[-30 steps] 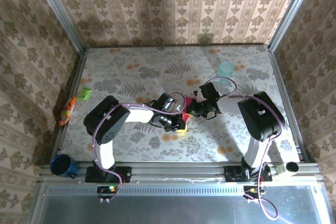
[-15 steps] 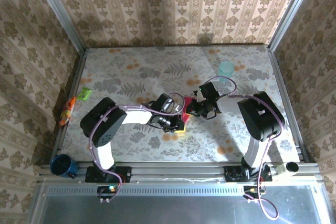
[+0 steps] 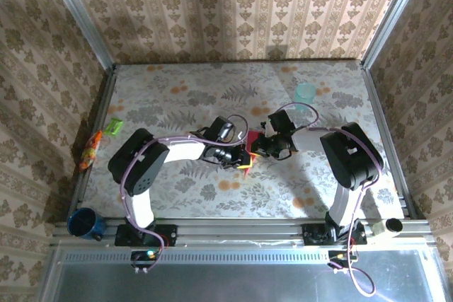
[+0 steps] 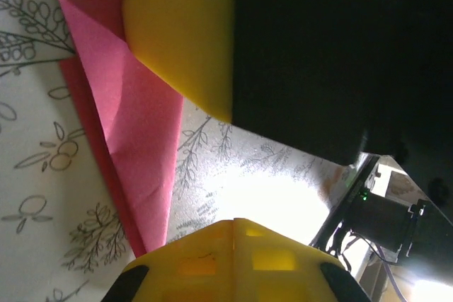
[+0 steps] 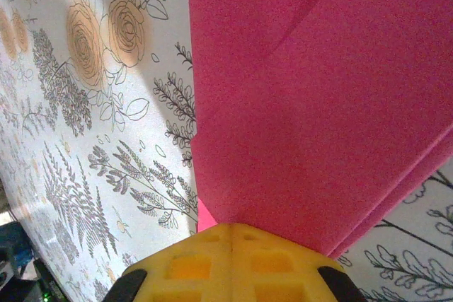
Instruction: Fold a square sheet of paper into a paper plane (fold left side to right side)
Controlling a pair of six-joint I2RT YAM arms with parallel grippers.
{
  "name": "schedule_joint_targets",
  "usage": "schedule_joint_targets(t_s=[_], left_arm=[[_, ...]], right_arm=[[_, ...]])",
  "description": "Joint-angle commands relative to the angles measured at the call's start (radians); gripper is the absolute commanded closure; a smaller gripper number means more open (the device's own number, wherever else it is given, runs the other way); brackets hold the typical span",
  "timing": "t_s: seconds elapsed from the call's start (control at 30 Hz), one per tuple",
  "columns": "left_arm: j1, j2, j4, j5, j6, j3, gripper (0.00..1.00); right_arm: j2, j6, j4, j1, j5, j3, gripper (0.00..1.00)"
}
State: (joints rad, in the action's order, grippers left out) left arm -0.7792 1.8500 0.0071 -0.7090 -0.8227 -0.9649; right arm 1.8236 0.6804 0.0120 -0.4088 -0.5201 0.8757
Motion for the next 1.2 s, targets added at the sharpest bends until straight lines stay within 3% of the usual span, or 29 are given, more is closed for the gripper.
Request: schedule_joint_targets(t_s=[0.0, 0.5, 1.17], left_arm=[[-0.009, 0.033, -0.011, -0.022, 0.022, -0.035, 1.0], [-0.028, 0.097, -0.07, 0.006, 0.071, -0.051, 1.0], [-0.073, 0.036, -0.056, 0.021, 0.044, 0.071, 1.0]], right_arm=[[0.072, -0.021, 0.138, -0.005, 0.097, -0.024, 1.0], [0.084, -0.03, 0.161, -0.008, 0.106, -0.011, 1.0], [0.097, -0.037, 0.185, -0.007, 0.116, -0.003, 1.0]])
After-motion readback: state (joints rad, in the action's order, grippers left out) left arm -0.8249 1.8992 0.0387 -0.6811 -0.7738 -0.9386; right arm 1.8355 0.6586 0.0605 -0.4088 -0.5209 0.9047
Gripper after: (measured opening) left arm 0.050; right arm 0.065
